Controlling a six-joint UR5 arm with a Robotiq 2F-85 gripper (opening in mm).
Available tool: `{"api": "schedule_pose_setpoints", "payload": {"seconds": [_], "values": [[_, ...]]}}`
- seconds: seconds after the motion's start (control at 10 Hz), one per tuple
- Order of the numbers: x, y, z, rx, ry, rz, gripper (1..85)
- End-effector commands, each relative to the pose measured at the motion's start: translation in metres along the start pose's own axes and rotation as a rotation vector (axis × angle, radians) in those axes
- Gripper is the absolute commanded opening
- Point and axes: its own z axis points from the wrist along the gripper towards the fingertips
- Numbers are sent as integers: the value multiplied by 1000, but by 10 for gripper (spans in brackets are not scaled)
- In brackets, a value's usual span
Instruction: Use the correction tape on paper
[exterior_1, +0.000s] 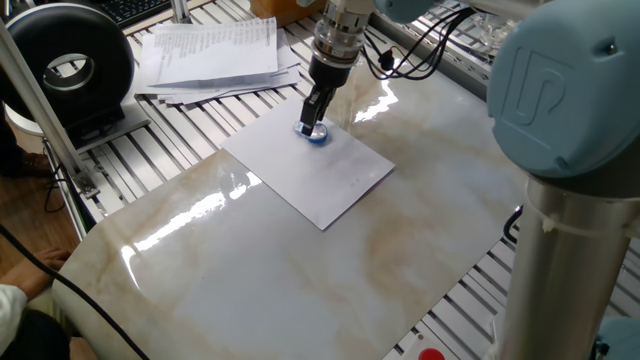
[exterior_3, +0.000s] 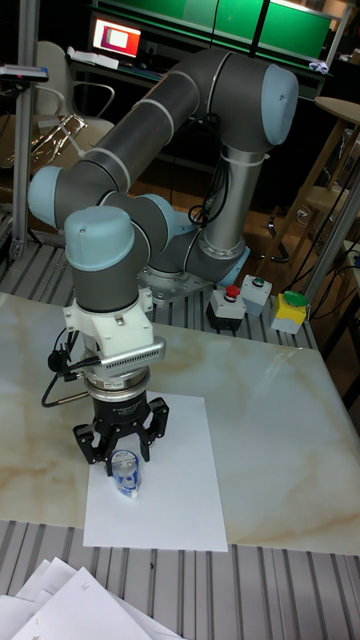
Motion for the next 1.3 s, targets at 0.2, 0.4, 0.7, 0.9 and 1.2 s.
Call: {"api": "schedule_pose_setpoints", "payload": {"seconds": [0.2, 0.4, 0.7, 0.9, 1.2], "values": [[-1, -1, 7, -50, -33, 2, 563], [-1, -1, 9, -57, -36, 4, 563], [1, -1, 12, -72, -47, 5, 547], [-1, -3, 12, -63, -51, 8, 500], [1, -6, 8, -44, -42, 12, 490]]}}
